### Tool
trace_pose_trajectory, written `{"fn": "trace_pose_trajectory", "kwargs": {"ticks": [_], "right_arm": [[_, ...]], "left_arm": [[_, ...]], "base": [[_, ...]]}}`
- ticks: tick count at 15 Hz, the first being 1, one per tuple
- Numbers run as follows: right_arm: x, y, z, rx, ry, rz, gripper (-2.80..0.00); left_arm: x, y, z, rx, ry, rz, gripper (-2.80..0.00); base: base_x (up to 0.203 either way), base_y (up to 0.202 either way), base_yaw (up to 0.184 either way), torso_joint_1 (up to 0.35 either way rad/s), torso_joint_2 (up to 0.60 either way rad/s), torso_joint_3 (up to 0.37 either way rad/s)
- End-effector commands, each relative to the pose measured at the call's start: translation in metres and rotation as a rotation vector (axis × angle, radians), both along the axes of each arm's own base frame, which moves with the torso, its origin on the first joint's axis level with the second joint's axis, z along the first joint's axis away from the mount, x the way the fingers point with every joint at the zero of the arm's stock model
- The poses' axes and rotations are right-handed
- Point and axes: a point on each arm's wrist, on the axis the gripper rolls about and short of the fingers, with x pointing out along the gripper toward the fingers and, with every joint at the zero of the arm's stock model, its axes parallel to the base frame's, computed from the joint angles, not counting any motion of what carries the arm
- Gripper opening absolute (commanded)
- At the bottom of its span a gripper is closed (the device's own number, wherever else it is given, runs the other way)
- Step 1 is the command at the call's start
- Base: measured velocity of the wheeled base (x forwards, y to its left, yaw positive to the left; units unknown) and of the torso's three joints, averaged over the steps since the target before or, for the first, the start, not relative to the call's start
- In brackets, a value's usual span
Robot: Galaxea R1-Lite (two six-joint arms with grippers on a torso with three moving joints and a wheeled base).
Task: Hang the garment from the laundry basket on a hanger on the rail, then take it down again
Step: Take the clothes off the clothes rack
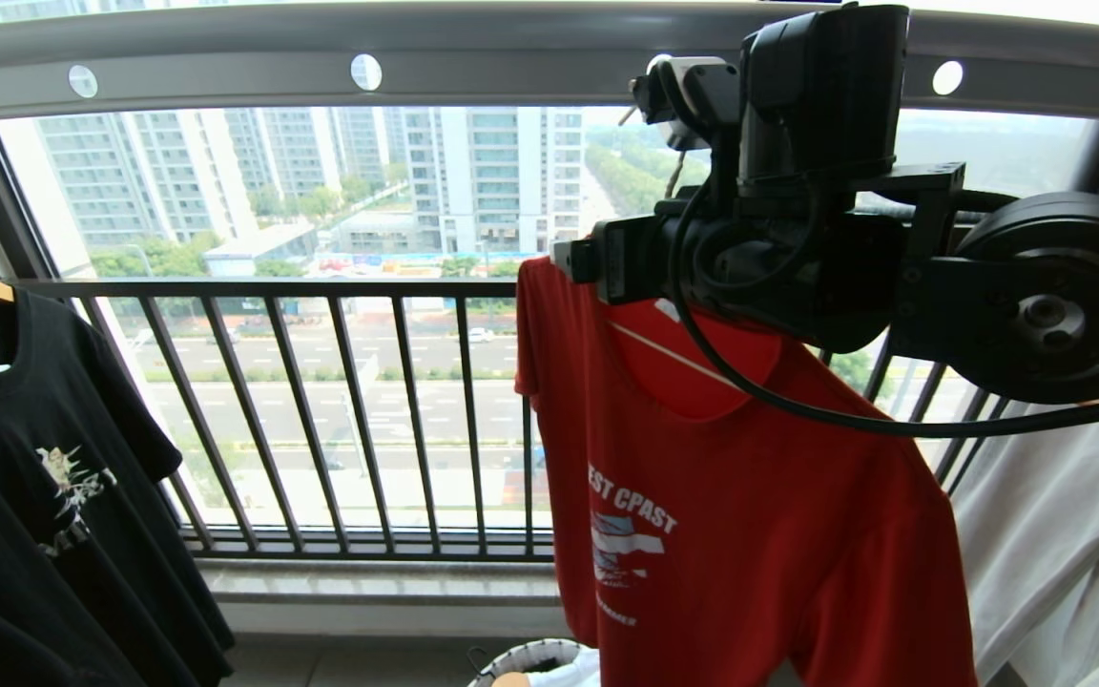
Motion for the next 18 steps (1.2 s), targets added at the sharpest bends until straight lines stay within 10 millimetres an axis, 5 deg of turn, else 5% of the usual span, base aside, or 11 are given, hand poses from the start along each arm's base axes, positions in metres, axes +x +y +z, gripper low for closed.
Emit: {"fn": "trace_pose_trajectory", "kwargs": {"ticks": [1,6,7,18], "right_arm": [[0.005,-0.004,-0.001,-0.001,0.003,-0.017,0.0],[0.013,-0.006,-0.006,0.004,0.019,0.059,0.0],[0.014,-0.005,-0.006,0.006,0.021,0.078,-2.8],[0.01,-0.008,0.004,0.04,-0.025,0.083,-2.8]], "left_arm": [[0.0,0.0,0.0,0.0,0.002,-0.001,-2.8],[0.0,0.0,0.0,0.0,0.001,-0.001,-2.8],[0.0,0.0,0.0,0.0,0.001,-0.001,-2.8],[0.0,0.0,0.0,0.0,0.002,-0.001,-2.8]], "base": [[0.0,0.0,0.0,0.0,0.0,0.0],[0.0,0.0,0.0,0.0,0.0,0.0],[0.0,0.0,0.0,0.0,0.0,0.0],[0.0,0.0,0.0,0.0,0.0,0.0]]}}
